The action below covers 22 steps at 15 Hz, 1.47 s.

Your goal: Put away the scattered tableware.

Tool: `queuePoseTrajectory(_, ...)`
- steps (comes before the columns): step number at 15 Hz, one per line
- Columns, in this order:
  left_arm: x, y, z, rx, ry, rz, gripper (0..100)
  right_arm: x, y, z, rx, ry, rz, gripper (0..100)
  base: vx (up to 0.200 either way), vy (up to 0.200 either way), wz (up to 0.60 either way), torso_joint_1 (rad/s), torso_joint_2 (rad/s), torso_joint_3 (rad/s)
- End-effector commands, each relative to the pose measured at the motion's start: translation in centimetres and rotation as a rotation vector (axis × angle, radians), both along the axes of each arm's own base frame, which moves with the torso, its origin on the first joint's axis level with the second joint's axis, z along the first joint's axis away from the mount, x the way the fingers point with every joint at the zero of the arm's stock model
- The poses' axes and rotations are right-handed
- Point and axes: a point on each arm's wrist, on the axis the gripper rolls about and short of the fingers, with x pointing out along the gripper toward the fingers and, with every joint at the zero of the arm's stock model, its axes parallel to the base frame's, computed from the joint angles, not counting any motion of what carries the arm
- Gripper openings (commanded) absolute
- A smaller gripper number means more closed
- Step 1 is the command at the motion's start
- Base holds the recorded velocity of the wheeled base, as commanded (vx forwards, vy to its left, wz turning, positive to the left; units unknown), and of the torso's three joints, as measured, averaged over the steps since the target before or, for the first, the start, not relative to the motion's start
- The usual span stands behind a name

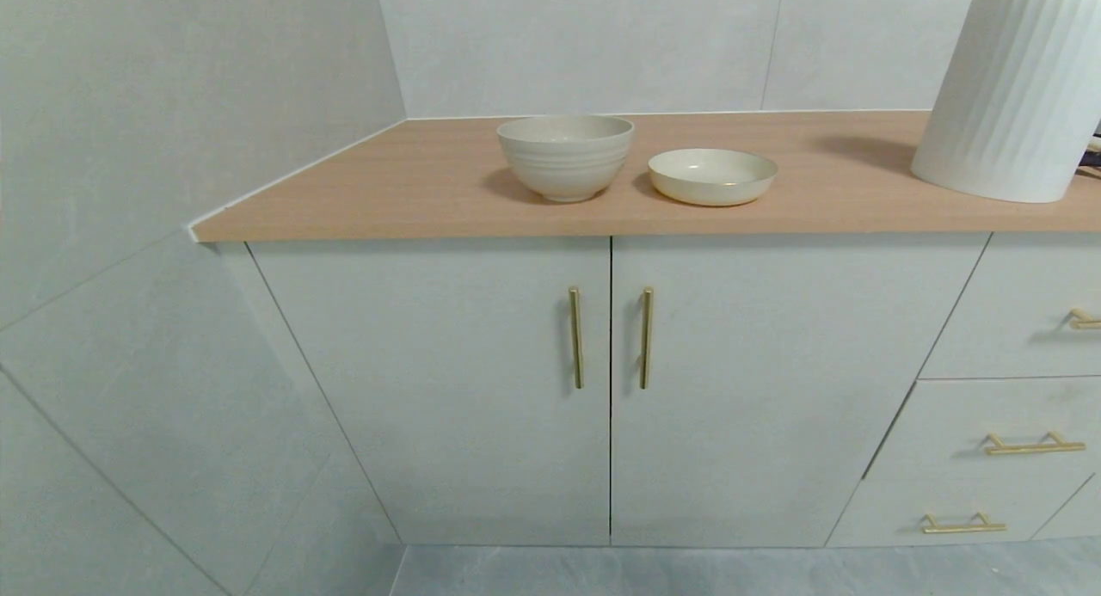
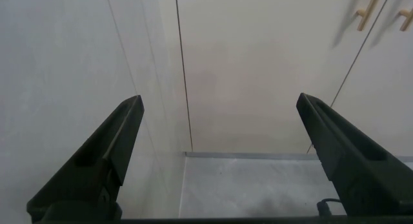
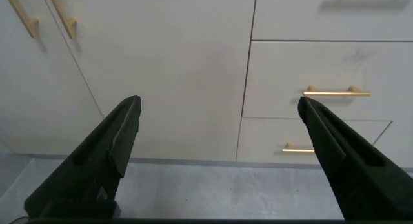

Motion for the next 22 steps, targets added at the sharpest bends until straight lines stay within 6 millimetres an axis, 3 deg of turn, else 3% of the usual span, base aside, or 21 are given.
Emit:
queuePoseTrajectory(1, 0.0, 0.0, 0.0, 0.000, 0.000, 0.000, 100, 0.0, 0.0, 0.0, -0.001, 0.001, 0.001, 100, 0.000, 0.000, 0.00, 0.000, 0.00, 0.000)
queuePoseTrajectory(9, 0.0, 0.0, 0.0, 0.001, 0.000, 0.001, 100, -0.2, 0.1, 0.7, -0.012, -0.029, 0.036, 100, 0.000, 0.000, 0.00, 0.000, 0.00, 0.000)
queuePoseTrajectory(11, 0.0, 0.0, 0.0, 0.001, 0.000, 0.000, 100, -1.1, 0.1, 6.8, 0.131, -0.135, 0.160, 100, 0.000, 0.000, 0.00, 0.000, 0.00, 0.000)
queuePoseTrajectory(13, 0.0, 0.0, 0.0, 0.001, 0.000, 0.000, 100, 0.3, 0.2, 7.6, 0.121, -0.025, 0.289, 100, 0.000, 0.000, 0.00, 0.000, 0.00, 0.000)
queuePoseTrajectory(15, 0.0, 0.0, 0.0, 0.001, 0.001, 0.000, 100, 2.7, 0.8, 7.7, 0.116, 0.171, 0.546, 100, 0.000, 0.000, 0.00, 0.000, 0.00, 0.000)
queuePoseTrajectory(18, 0.0, 0.0, 0.0, 0.004, 0.000, 0.001, 100, 6.9, 2.4, 8.5, 0.106, 0.393, 0.643, 100, 0.000, 0.000, 0.00, 0.000, 0.00, 0.000)
queuePoseTrajectory(22, 0.0, 0.0, 0.0, 0.006, 0.001, 0.001, 100, 12.8, 5.6, 10.9, 0.084, 0.482, 0.724, 100, 0.000, 0.000, 0.00, 0.000, 0.00, 0.000)
